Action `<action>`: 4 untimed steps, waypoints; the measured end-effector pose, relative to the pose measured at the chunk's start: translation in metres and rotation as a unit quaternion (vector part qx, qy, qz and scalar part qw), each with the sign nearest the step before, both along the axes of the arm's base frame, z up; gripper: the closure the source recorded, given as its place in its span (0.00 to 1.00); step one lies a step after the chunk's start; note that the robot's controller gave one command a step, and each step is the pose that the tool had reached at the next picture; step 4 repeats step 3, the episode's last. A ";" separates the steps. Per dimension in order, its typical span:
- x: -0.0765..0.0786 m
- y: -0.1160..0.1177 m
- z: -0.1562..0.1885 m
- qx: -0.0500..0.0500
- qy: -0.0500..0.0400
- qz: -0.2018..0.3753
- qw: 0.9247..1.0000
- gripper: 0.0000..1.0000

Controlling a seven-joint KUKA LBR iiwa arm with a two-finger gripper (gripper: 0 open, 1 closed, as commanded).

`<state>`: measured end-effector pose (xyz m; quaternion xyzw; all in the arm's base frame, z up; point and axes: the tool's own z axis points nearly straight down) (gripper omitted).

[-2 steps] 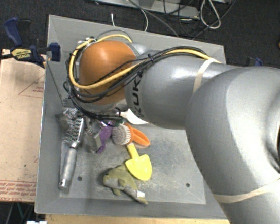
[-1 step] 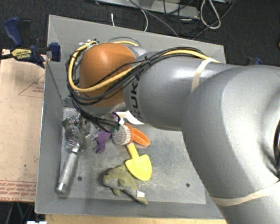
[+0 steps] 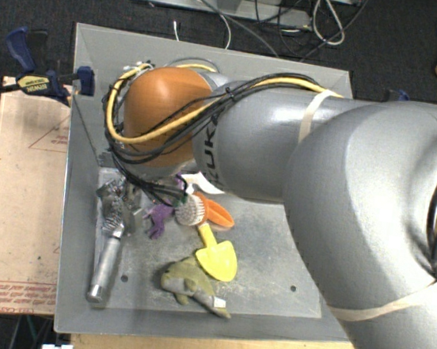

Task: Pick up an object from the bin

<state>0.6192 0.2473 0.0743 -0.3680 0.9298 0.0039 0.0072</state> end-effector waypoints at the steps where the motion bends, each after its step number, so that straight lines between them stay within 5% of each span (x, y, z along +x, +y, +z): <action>1: -0.002 0.000 0.039 -0.001 0.002 0.000 1.000 1.00; 4: -0.002 0.000 0.067 -0.001 0.003 -0.001 1.000 1.00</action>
Offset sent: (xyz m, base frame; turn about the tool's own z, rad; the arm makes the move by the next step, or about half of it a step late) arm -0.0030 -0.0007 0.0569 0.0002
